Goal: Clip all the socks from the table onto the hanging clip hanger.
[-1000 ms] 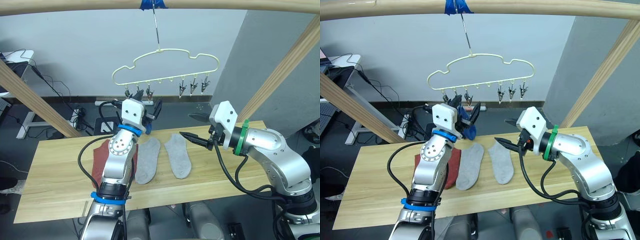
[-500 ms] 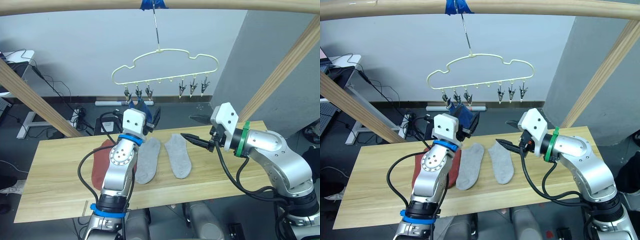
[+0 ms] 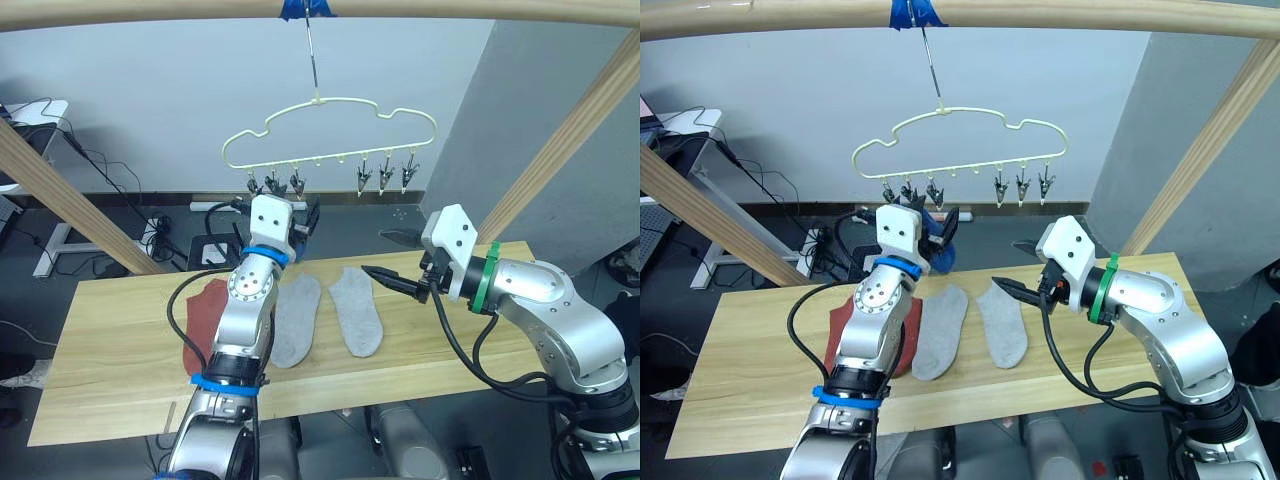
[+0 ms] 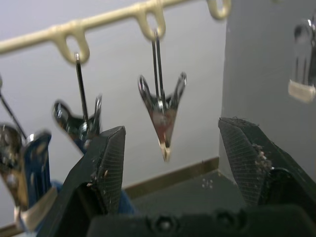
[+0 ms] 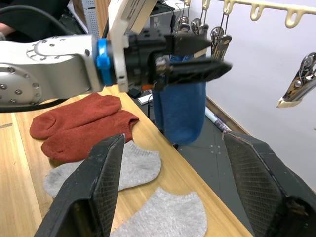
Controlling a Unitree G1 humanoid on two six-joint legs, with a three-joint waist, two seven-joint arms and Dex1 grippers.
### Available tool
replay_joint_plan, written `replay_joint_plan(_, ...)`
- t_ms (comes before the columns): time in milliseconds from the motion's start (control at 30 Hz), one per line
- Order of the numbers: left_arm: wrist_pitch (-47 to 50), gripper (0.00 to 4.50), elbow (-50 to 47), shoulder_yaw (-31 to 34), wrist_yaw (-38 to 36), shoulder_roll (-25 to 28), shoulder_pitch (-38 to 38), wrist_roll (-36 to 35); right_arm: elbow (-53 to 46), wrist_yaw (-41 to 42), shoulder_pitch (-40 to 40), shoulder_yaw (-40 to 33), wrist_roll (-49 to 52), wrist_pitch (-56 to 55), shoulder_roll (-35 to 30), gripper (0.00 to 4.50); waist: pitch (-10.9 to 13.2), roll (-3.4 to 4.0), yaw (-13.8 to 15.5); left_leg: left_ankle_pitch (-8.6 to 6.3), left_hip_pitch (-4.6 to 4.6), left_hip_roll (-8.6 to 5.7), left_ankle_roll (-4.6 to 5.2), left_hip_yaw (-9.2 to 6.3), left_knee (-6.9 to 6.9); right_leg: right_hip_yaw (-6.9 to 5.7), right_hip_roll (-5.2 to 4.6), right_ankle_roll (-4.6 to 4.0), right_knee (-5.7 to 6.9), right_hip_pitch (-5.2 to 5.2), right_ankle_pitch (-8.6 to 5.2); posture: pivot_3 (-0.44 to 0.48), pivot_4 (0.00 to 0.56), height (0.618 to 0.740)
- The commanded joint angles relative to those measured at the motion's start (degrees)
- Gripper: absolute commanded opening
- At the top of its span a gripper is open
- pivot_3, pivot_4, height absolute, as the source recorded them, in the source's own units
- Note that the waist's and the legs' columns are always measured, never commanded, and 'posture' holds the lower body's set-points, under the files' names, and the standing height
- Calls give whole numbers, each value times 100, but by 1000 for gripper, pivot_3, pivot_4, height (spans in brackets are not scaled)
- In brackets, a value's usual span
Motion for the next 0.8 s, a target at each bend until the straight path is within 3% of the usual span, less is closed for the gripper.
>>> replay_joint_plan(33,-200,3288,-130,56,72,-17,-127,9,-293,13,-18,-178,299,2,17,3325,0,0,-1,0,0,0,0,0,0,0,0,0,1,0,0,-291,252,740)
replay_joint_plan(500,-14,3288,-255,90,212,24,-317,36,-286,-63,-60,-181,693,65,-2,3325,0,0,1,0,0,0,0,-1,1,-1,0,0,2,0,0,-277,250,740)
replay_joint_plan(633,-29,2512,-249,77,182,51,-335,37,-279,-95,-68,-179,758,73,-23,3325,0,0,1,0,0,0,0,-1,1,0,0,0,2,0,0,-277,250,740)
replay_joint_plan(800,80,982,-315,66,148,48,-264,7,-286,-115,-90,-191,814,113,-15,3325,0,0,1,0,0,0,0,-1,1,-1,0,0,2,0,0,-277,250,740)
